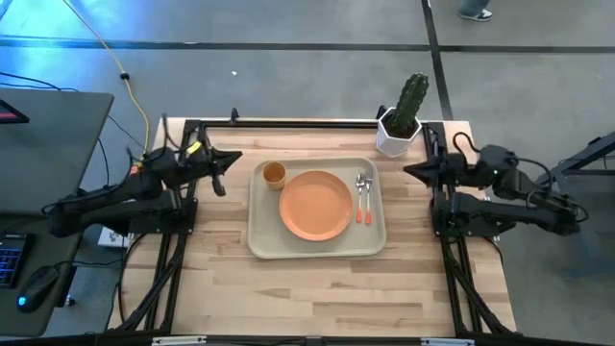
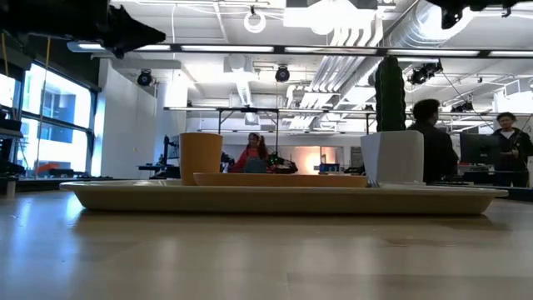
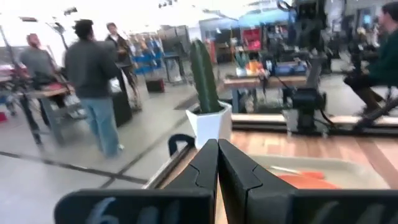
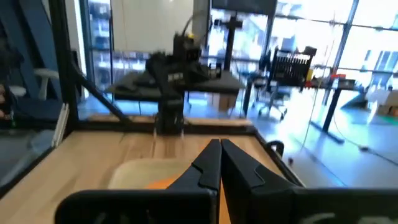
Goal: Pick and place plate/cup/fork/spoon on tray
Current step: Return to Home Position
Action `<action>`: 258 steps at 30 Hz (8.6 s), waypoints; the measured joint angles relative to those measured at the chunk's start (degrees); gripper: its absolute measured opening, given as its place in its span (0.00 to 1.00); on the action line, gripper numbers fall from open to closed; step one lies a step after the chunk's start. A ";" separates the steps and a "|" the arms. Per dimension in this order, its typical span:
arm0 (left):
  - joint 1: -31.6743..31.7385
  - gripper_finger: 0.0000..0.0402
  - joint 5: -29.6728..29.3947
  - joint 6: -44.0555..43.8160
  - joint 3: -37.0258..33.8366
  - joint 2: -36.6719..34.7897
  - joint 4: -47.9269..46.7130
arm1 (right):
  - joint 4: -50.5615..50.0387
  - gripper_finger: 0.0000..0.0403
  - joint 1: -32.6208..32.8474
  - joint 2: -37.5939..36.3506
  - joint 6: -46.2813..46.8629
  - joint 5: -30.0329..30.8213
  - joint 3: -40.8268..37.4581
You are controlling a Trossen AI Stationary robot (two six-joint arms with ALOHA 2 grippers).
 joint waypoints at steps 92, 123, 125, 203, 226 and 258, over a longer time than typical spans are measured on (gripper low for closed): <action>-24.24 0.00 -12.24 -3.48 -18.24 -18.59 10.22 | 30.09 0.00 1.06 -10.68 8.81 -22.14 -33.42; -24.94 0.00 -10.37 -12.56 -18.29 -18.96 4.89 | 35.37 0.00 2.35 -10.63 20.81 -6.03 -33.44; -24.98 0.00 -8.85 -16.26 -18.29 -18.96 5.02 | 36.05 0.00 2.35 -10.61 20.62 -5.16 -33.44; -24.13 0.01 -12.35 -14.48 -18.29 -18.78 -1.15 | 27.92 0.00 2.35 -10.61 16.33 -15.54 -33.44; -24.13 0.01 -12.34 -14.48 -18.29 -18.78 -1.15 | 27.92 0.00 2.35 -10.61 16.42 -15.52 -33.44; -24.15 0.01 -12.34 -14.48 -18.29 -18.80 -1.15 | 27.92 0.00 2.35 -10.61 16.46 -15.53 -33.44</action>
